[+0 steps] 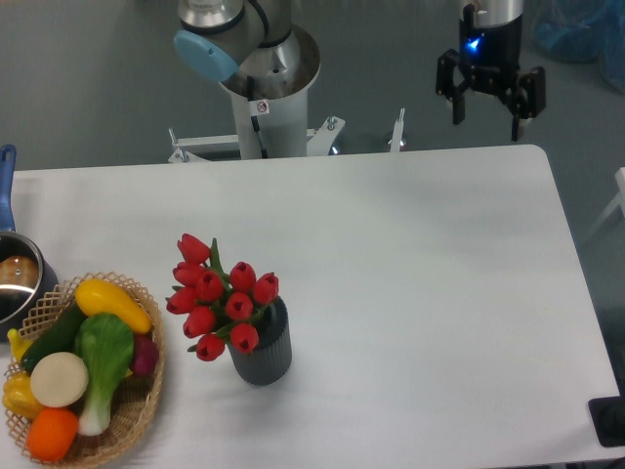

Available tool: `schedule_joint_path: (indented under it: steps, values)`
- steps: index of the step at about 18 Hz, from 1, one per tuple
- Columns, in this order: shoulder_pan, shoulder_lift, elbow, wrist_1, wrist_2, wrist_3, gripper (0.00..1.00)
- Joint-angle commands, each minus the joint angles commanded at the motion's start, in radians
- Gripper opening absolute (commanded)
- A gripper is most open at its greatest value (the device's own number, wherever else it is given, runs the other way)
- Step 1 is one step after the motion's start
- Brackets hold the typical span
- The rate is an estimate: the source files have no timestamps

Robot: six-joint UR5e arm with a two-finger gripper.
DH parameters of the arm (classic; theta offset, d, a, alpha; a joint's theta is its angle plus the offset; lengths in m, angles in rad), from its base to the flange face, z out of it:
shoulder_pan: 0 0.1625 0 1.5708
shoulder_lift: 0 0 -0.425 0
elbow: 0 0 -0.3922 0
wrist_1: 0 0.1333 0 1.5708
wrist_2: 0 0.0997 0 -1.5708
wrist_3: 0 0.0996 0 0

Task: Pick up the flowers from the vase

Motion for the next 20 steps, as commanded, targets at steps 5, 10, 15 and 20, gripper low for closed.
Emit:
schedule_joint_path:
  steps: [5, 10, 15, 20]
  values:
    - [-0.005, -0.005, -0.002, 0.029, -0.006, 0.0, 1.0]
    - [-0.006, -0.012, -0.027, 0.034, -0.027, -0.017, 1.0]
    - [-0.003, -0.017, -0.054, 0.055, -0.147, -0.118, 1.0]
    - [-0.002, -0.029, -0.054, 0.064, -0.227, -0.21, 1.0]
